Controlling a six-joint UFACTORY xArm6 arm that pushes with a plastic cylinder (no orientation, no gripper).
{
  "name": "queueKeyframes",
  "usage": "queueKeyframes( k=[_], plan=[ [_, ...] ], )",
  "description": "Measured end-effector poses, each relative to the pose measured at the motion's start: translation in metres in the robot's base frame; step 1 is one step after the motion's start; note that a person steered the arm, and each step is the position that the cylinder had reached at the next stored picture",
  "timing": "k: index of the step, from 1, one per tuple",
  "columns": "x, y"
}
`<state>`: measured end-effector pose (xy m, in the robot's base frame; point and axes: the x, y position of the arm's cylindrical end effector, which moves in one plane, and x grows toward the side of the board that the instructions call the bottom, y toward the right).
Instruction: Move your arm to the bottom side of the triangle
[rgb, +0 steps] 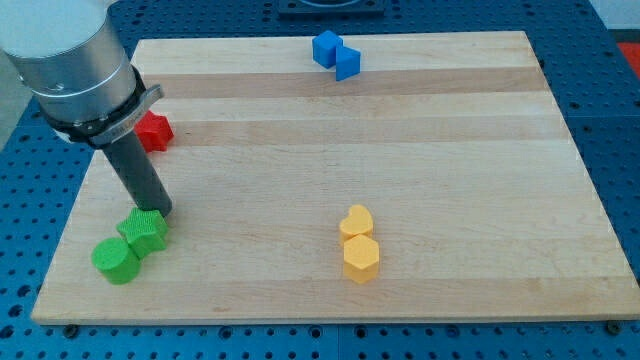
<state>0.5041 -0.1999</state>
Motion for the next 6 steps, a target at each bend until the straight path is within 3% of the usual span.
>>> queueKeyframes(
  k=[2, 3, 6],
  plan=[
    [-0.011, 0.010],
    [-0.032, 0.050],
    [-0.155, 0.199]
  ],
)
